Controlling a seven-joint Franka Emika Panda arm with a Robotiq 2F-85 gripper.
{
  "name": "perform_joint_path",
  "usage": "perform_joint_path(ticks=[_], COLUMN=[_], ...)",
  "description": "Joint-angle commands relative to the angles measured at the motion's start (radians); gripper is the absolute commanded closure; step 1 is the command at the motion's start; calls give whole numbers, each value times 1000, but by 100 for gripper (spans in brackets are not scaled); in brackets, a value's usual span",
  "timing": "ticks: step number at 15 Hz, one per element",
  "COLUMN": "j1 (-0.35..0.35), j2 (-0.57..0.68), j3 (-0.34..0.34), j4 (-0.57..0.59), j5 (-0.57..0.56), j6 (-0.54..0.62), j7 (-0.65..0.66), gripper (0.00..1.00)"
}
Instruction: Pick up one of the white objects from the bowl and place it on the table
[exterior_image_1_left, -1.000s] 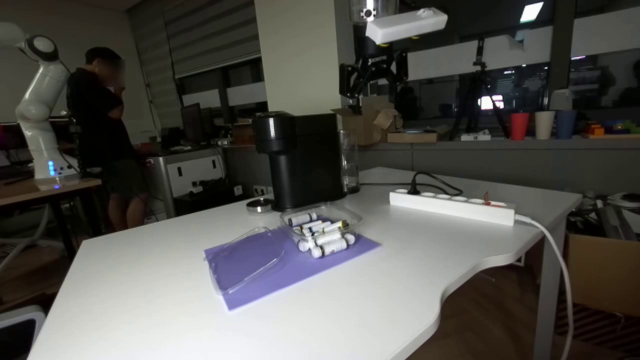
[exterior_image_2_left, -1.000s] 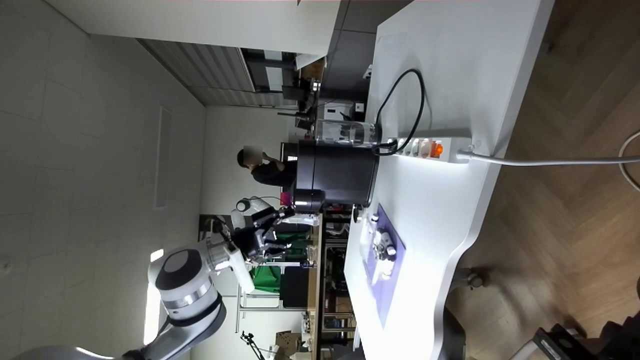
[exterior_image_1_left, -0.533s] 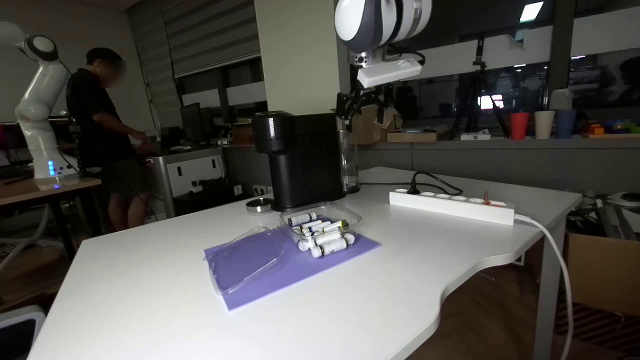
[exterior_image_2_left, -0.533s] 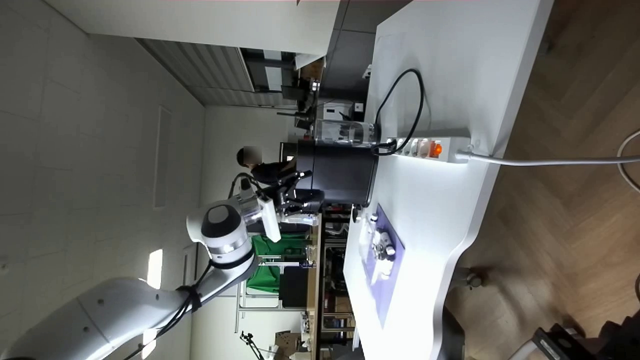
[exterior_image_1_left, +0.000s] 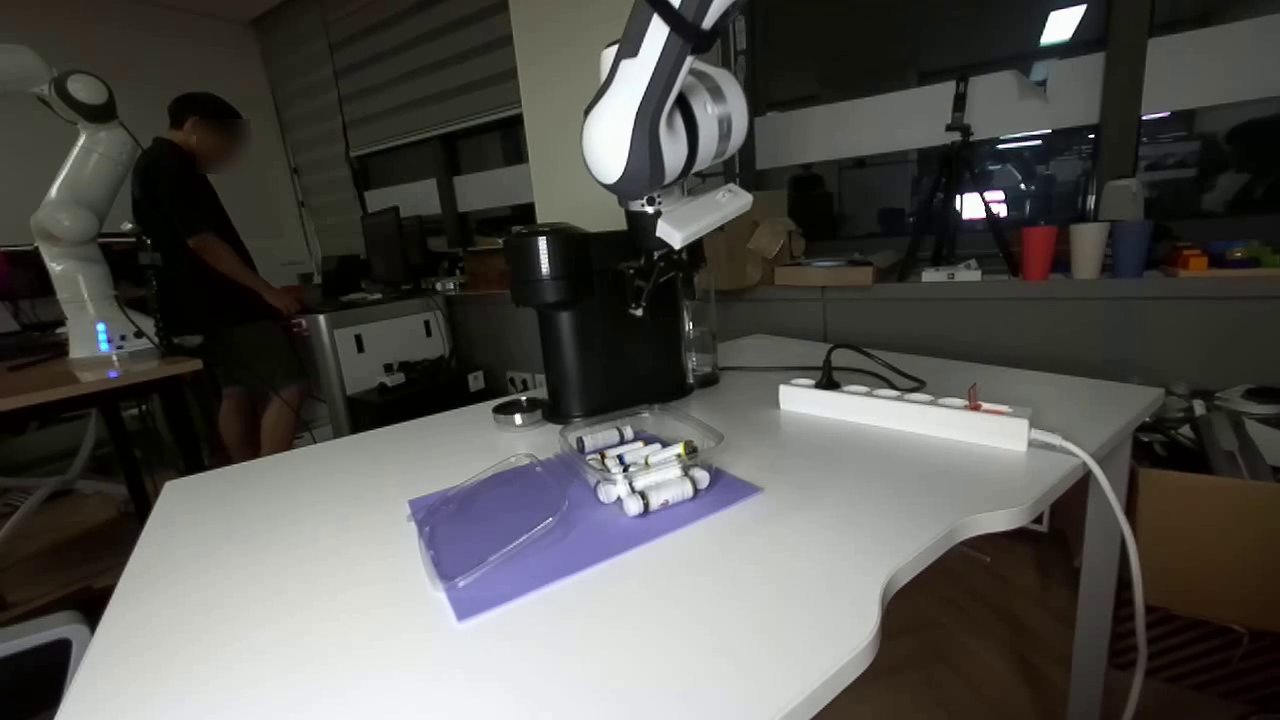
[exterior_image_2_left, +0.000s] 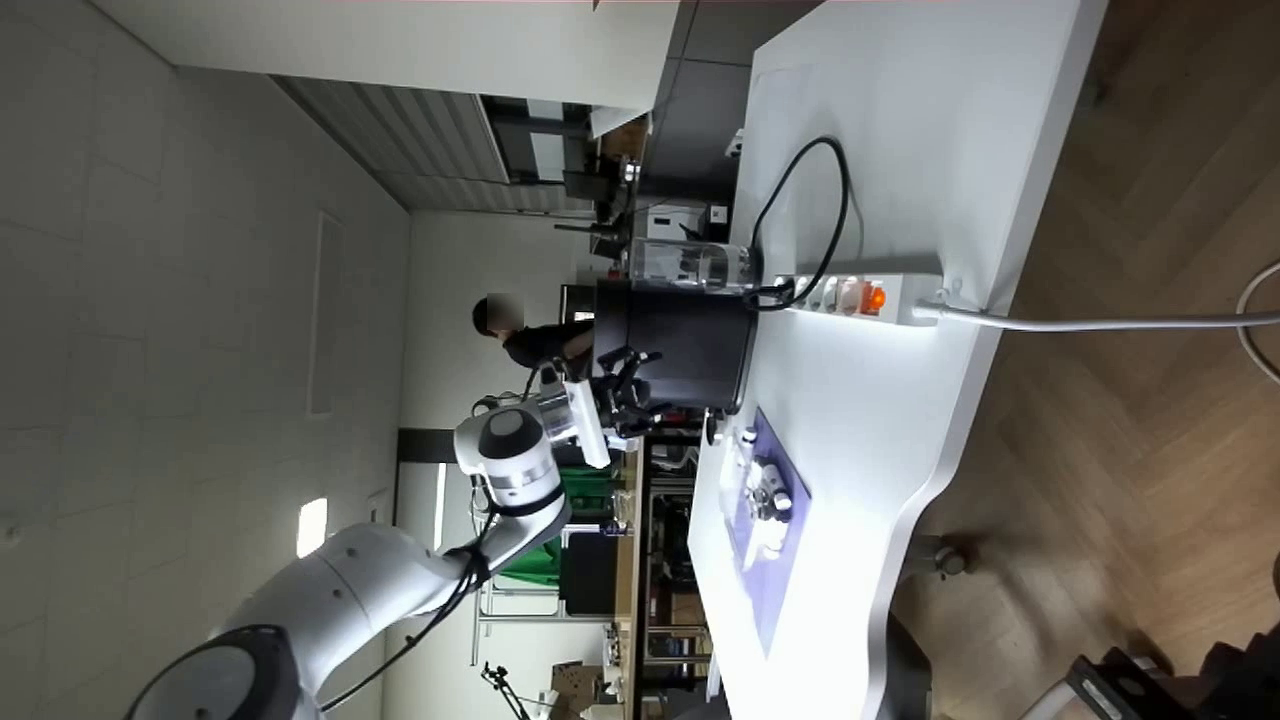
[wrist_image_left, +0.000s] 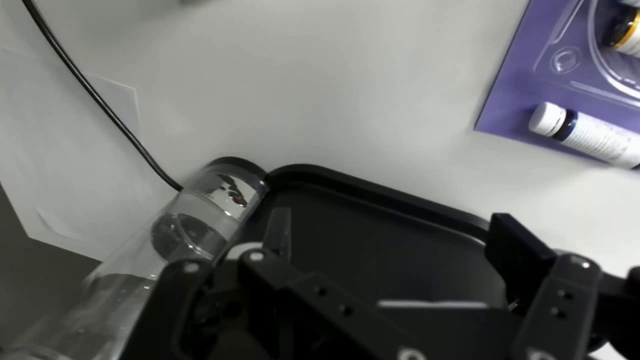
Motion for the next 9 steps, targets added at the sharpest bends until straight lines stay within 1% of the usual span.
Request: perform_joint_path(ticks=[1,3,6,9], j1=[26,39,55,54], j2=[157,221,283,329], j3=[17,29,42,65], j4=[247,346,452,539], j5=[-17,-18,-32,-18], j6=[-150,-215,-299,-379], j7=[-140,-207,-320,-429], gripper=[0,0,0,0])
